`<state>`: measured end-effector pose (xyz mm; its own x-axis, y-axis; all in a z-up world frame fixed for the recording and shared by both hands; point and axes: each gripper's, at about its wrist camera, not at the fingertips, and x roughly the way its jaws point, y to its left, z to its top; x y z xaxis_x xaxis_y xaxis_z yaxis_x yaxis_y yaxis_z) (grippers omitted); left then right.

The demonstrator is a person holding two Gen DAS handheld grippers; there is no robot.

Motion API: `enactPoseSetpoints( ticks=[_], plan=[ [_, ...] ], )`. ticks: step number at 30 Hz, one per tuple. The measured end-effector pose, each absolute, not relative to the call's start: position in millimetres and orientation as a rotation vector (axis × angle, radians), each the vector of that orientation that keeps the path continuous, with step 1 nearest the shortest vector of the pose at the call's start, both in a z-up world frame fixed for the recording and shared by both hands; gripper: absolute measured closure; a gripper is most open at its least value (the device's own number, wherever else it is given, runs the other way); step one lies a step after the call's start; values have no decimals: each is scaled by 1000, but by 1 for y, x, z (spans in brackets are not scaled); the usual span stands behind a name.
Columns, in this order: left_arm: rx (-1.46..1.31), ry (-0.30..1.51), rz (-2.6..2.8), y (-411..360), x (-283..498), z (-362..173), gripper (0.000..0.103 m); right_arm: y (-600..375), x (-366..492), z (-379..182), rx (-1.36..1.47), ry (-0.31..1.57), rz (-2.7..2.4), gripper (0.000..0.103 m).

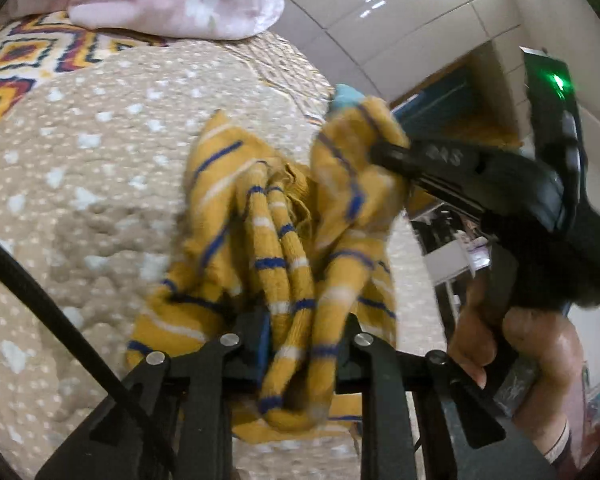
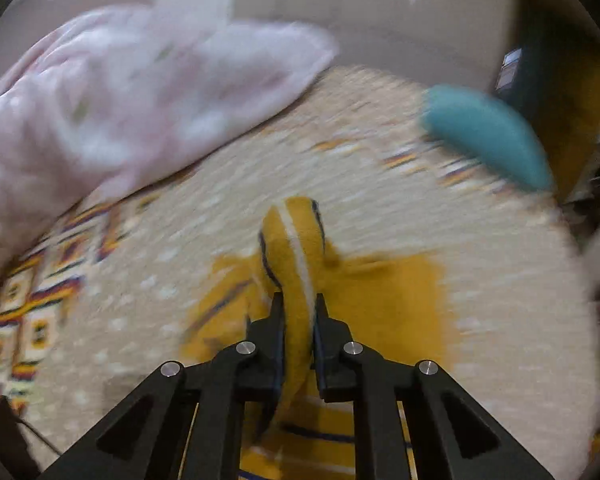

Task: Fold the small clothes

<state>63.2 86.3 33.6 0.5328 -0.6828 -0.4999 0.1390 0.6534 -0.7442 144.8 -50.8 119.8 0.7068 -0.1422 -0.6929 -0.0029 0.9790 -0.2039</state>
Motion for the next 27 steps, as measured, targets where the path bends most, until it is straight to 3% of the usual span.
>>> enactPoseSetpoints(
  ticks=[5, 10, 12, 13, 14, 21, 24, 25, 26, 27],
  plan=[
    [-732, 921, -510, 92, 62, 27, 83, -29, 160, 108, -333, 830, -132, 91],
    [-822, 987, -479, 114, 58, 12, 83, 15, 191, 65, -306, 999, 28, 87],
    [-827, 991, -463, 121, 56, 11, 83, 22, 196, 54, -260, 1053, 115, 64],
    [-830, 991, -465, 123, 55, 11, 83, 23, 196, 49, -231, 1078, 178, 47],
    [-835, 991, -472, 126, 54, 11, 83, 24, 195, 51, -225, 1071, 205, 39],
    [-815, 955, -462, 141, 41, 23, 81, -16, 161, 111, -59, 876, 270, 39],
    [-799, 927, -438, 151, 34, 30, 71, -38, 144, 124, -58, 856, 240, 39],
    [-797, 915, -422, 156, 33, 33, 62, -40, 141, 121, -68, 867, 228, 39],
    [-796, 896, -399, 163, 29, 36, 54, -41, 141, 119, -78, 876, 223, 42],
    [-794, 871, -355, 170, 24, 39, 52, -42, 136, 115, -92, 889, 221, 56]
  ],
)
